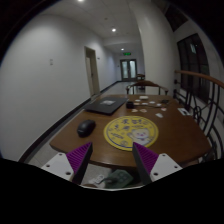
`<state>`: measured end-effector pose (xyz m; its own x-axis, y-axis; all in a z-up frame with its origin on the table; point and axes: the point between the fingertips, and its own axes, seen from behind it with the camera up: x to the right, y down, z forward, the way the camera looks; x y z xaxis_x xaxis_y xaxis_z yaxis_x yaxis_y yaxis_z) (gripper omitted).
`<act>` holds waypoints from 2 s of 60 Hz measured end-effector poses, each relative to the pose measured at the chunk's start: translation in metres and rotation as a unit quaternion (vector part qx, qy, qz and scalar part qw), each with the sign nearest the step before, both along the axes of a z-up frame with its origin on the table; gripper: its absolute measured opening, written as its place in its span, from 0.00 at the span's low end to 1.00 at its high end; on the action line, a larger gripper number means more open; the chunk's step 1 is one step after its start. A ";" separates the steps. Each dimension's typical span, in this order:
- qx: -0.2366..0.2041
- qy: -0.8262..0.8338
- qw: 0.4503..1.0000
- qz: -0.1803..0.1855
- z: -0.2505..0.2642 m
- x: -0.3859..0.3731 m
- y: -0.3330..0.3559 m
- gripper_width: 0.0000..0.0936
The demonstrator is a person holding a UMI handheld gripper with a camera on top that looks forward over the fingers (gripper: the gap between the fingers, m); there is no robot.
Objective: Arrange mouse
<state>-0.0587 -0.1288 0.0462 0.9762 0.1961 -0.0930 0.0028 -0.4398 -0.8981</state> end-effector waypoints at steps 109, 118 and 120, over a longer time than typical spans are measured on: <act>-0.085 -0.052 0.995 0.011 0.001 0.365 -0.193 0.93; -0.048 -0.044 0.998 0.024 0.032 0.409 -0.253 0.92; -0.047 -0.030 0.998 0.026 0.036 0.422 -0.264 0.91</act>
